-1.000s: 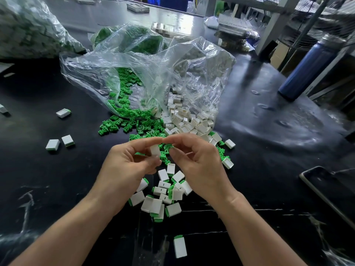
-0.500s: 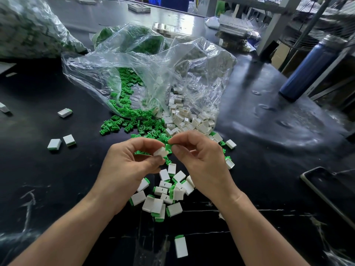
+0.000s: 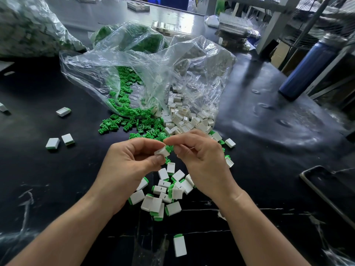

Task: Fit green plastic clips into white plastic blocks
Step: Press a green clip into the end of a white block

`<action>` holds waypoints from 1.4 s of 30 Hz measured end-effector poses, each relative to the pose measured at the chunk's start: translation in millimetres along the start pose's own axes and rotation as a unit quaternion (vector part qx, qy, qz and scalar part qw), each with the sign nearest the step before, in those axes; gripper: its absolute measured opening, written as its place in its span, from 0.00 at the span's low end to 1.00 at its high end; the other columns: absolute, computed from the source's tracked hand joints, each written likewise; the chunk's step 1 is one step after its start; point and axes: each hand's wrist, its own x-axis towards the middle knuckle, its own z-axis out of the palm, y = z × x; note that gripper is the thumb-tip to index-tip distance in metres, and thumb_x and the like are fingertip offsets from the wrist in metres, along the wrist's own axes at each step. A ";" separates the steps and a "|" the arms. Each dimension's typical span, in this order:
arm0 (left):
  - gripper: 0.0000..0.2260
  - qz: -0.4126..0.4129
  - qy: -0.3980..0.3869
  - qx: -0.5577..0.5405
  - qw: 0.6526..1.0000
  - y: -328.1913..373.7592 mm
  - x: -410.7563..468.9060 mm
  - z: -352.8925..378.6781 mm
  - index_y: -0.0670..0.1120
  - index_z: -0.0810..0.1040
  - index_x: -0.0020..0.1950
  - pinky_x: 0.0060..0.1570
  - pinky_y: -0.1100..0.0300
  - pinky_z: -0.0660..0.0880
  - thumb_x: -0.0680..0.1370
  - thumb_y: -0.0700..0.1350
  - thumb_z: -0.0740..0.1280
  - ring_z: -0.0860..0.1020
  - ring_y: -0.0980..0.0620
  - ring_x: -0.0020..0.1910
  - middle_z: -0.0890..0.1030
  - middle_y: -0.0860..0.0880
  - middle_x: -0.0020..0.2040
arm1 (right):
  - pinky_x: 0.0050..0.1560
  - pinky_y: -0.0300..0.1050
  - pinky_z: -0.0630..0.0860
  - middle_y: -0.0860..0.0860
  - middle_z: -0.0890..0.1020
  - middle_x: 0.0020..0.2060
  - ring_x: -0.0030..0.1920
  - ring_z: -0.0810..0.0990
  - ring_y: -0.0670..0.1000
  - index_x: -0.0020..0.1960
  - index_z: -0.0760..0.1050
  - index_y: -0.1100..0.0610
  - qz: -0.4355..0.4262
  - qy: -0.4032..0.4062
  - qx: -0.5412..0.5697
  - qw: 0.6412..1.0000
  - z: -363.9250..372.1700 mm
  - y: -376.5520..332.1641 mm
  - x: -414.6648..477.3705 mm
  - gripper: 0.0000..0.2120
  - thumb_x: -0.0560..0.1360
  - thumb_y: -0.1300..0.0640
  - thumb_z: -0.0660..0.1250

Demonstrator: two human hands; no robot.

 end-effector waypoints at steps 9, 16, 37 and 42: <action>0.03 -0.005 0.004 0.007 1.000 0.3 -0.8 0.6 0.42 0.81 0.38 0.31 0.66 0.77 0.67 0.36 0.70 0.79 0.54 0.29 0.82 0.46 0.30 | 0.46 0.28 0.72 0.44 0.76 0.41 0.43 0.76 0.40 0.50 0.81 0.58 -0.002 -0.024 -0.015 1.000 -1.5 -1.4 -1.4 0.10 0.72 0.67 0.67; 0.03 -0.014 0.016 -0.009 1.000 -0.2 0.9 -0.1 0.41 0.80 0.40 0.30 0.66 0.77 0.69 0.35 0.69 0.80 0.54 0.29 0.82 0.46 0.30 | 0.47 0.40 0.78 0.43 0.77 0.36 0.39 0.78 0.42 0.49 0.74 0.45 0.050 -0.020 0.069 0.996 -0.5 -0.9 0.1 0.20 0.70 0.69 0.69; 0.03 0.017 0.006 -0.012 1.000 -8.9 -0.3 2.5 0.41 0.81 0.38 0.28 0.65 0.76 0.69 0.34 0.69 0.79 0.52 0.27 0.81 0.43 0.29 | 0.42 0.35 0.76 0.45 0.80 0.37 0.38 0.79 0.42 0.47 0.81 0.61 0.025 -0.023 0.072 0.997 3.7 1.5 -2.1 0.07 0.71 0.68 0.69; 0.04 0.041 0.019 0.002 0.999 -10.2 -2.3 5.3 0.42 0.81 0.37 0.27 0.65 0.75 0.69 0.34 0.69 0.79 0.53 0.26 0.81 0.44 0.28 | 0.42 0.34 0.74 0.41 0.77 0.37 0.38 0.77 0.41 0.47 0.81 0.63 -0.007 -0.004 0.047 0.999 6.8 1.9 -2.7 0.07 0.70 0.67 0.68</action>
